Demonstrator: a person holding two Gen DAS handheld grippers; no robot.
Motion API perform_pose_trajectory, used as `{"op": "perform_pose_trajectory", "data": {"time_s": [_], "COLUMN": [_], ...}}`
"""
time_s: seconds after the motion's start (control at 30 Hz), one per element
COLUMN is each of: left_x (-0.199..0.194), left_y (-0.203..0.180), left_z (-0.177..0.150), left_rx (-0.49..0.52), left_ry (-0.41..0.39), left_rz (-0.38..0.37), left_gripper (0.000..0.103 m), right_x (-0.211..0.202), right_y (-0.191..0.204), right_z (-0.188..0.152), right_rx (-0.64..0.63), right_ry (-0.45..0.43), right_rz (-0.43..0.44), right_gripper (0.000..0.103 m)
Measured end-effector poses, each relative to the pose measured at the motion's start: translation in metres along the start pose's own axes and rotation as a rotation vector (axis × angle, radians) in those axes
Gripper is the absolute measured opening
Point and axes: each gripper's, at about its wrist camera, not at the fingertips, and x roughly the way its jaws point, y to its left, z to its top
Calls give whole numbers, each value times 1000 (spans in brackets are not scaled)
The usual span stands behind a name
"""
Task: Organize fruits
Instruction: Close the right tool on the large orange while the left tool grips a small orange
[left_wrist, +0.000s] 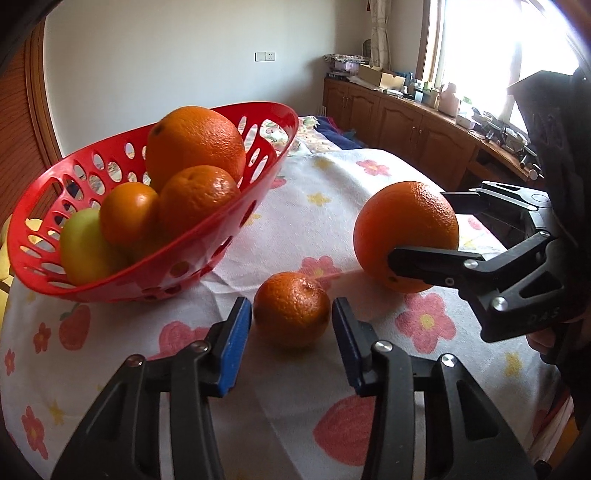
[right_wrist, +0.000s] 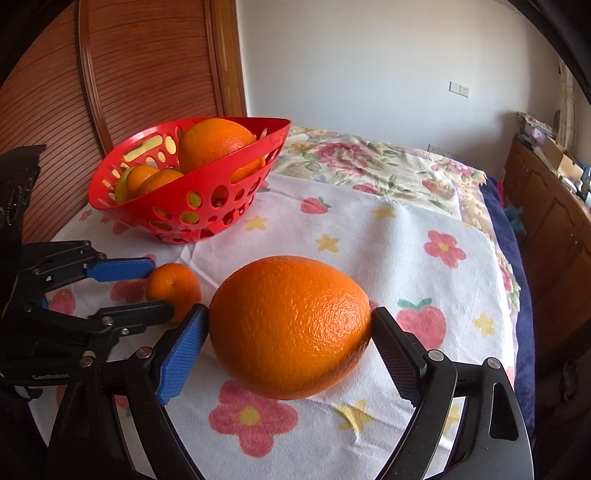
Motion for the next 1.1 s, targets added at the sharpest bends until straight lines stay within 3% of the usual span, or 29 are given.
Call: {"op": "perform_pose_trajectory", "data": {"time_s": [0.6,1.1], "left_x": [20,-6], "left_y": [-4,4], "left_z": [12,2], "left_rx": [26,6], "left_ry": [51,0], "left_rz": [-11,-21], "left_gripper": [47,45], "right_x": [-2,-2], "right_y": [-3,-4], "right_z": [-2,-3], "right_rx": [11,25], "right_ry": [-6,-6], "right_rz": [14,16], "right_gripper": [90,92]}}
